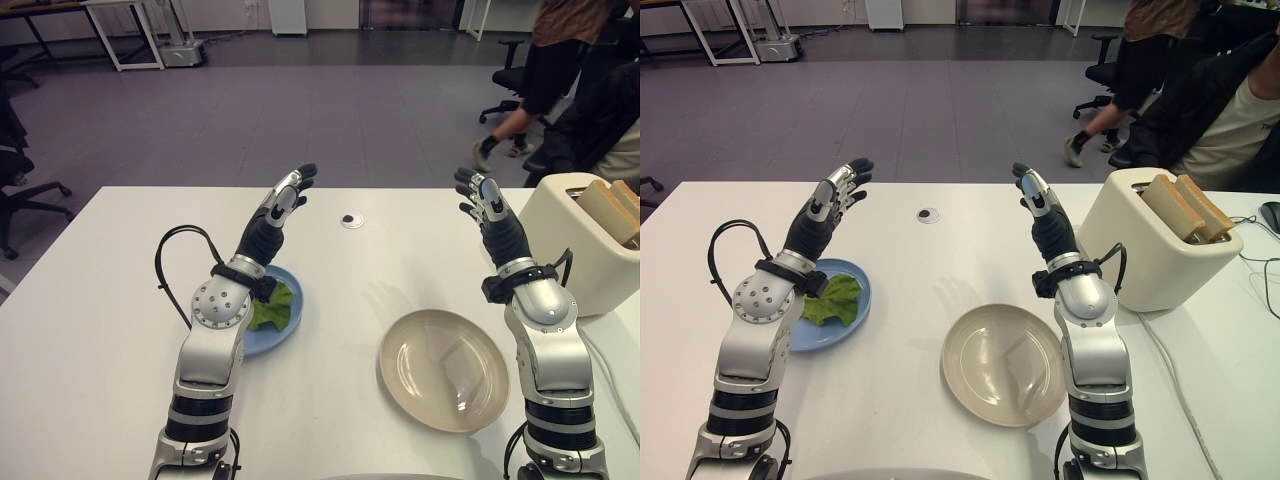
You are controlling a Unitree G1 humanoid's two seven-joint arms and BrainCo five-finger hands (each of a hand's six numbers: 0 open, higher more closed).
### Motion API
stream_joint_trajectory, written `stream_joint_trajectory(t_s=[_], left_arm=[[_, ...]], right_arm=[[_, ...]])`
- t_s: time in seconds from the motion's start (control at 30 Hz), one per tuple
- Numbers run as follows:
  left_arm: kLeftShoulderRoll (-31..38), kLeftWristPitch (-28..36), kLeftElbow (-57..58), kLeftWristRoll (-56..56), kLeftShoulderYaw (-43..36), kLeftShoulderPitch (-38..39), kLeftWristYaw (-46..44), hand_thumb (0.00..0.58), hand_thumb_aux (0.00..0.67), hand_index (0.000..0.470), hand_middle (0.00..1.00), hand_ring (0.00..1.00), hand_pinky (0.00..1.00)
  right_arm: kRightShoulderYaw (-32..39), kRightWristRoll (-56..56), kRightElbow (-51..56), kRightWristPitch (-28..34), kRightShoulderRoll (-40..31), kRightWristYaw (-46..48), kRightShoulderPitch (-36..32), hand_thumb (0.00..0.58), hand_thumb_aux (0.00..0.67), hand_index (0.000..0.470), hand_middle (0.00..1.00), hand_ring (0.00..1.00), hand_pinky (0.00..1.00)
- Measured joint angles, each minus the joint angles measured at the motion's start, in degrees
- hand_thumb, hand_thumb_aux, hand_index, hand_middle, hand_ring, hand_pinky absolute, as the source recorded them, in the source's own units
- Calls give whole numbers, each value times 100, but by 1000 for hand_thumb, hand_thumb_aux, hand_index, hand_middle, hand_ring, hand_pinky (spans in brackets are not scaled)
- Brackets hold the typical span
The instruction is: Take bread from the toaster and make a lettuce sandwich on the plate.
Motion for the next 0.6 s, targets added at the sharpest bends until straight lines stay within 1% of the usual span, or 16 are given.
stream_joint_trajectory(t_s=[0.6], left_arm=[[4, 12, -71, 2, -15, 5, 24, 0, 0, 0, 0, 0, 0]], right_arm=[[100, 0, 76, -5, -23, 66, -13, 0, 0, 0, 0, 0, 0]])
